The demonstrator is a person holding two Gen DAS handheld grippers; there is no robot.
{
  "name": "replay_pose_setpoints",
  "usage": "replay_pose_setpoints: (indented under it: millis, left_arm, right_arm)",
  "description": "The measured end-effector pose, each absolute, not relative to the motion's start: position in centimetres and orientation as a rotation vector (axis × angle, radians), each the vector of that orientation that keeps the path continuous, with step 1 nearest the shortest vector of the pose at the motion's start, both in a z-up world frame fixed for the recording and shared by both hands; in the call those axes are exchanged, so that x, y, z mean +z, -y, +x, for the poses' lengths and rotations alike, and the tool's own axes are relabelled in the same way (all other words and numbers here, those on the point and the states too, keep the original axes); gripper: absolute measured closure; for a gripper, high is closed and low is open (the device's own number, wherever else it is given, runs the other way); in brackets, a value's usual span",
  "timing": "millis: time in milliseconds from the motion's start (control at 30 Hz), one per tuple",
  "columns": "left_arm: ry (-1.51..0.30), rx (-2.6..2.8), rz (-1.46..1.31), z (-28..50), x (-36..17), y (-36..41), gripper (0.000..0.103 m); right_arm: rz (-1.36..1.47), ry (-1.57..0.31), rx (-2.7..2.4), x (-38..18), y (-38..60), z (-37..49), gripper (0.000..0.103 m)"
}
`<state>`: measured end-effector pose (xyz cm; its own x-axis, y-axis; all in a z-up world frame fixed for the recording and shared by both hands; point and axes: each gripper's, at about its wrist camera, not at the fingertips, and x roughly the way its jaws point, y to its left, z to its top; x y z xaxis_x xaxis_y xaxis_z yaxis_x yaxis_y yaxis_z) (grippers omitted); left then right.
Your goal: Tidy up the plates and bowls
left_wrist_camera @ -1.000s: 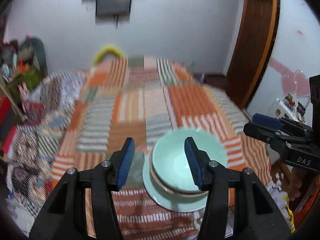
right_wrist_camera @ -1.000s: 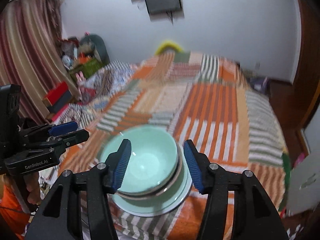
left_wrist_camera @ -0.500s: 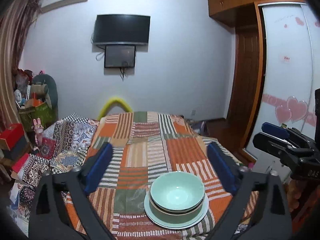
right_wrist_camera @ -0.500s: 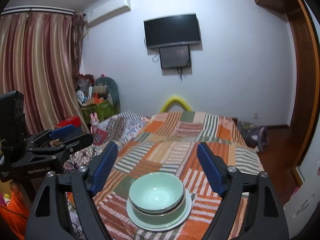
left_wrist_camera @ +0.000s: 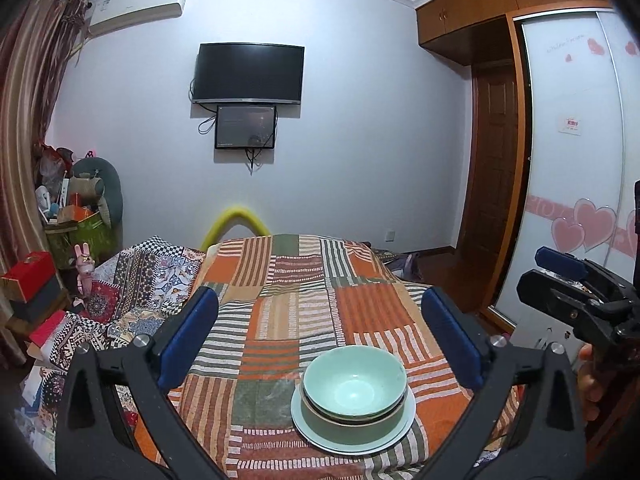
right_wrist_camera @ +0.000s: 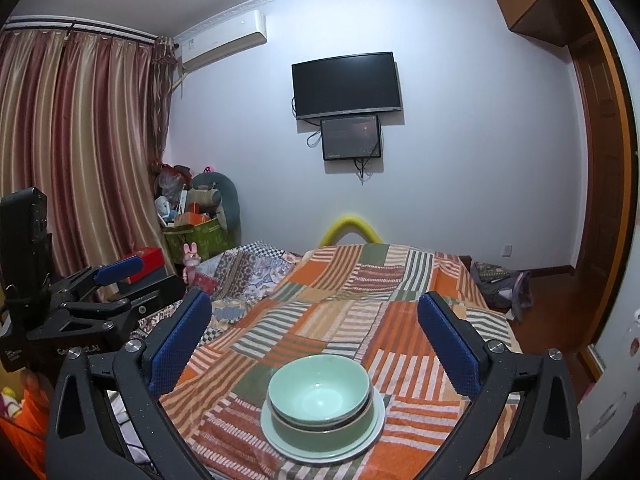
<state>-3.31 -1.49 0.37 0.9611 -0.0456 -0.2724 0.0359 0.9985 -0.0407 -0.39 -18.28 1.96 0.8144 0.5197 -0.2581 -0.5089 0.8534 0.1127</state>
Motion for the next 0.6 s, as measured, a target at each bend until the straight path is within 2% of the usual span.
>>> replay_pose_setpoints:
  millis: [600]
  left_arm:
    - [-0.275,-0.047,-0.047,-3.38,0.51,1.28,0.0]
  right_arm:
    - [0.049,-0.29,0.548,1.58,18.54,-0.83,0.0]
